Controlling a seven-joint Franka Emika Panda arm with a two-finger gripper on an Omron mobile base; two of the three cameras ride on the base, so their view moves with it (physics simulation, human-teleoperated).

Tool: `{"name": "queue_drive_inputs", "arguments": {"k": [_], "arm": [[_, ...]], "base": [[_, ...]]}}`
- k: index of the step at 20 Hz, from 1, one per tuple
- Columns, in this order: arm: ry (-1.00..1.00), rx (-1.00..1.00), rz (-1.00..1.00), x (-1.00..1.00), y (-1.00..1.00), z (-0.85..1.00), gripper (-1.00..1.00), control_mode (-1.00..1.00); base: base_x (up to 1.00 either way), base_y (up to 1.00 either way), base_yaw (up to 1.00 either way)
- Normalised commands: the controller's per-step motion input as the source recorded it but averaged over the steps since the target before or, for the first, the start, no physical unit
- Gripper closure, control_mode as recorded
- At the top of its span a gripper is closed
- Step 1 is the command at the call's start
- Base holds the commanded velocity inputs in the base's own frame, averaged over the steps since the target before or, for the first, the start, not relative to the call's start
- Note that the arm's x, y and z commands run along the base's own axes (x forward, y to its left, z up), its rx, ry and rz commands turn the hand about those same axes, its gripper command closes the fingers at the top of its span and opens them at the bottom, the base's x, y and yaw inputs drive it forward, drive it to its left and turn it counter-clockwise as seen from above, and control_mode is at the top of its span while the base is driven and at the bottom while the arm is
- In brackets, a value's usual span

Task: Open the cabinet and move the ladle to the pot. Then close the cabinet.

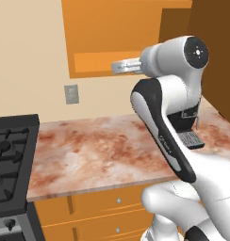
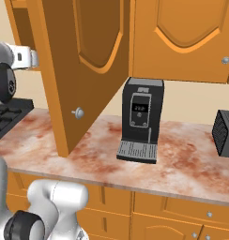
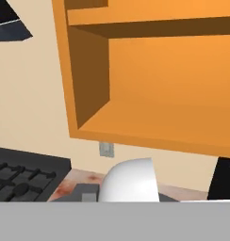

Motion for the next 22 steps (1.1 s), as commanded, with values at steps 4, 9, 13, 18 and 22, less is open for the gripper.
{"name": "queue_drive_inputs", "arguments": {"k": [4,9,13,18,22], "arm": [[0.0,-0.01,0.0,-1.0,-0.39,0.0,1.0,-1.0],[0.0,0.0,0.0,-0.73,-0.37,0.0,1.0,-1.0],[0.01,0.0,0.0,-0.34,-0.07,0.0,1.0,-1.0],[0.03,0.0,0.0,-0.02,0.0,0.0,1.0,-1.0],[0.06,0.0,0.0,0.0,0.0,0.0,1.0,-1.0]], "base": [[0.0,0.0,0.0],[0.0,0.0,0.0],[0.0,0.0,0.0],[0.0,0.0,0.0],[0.0,0.0,0.0]]}}
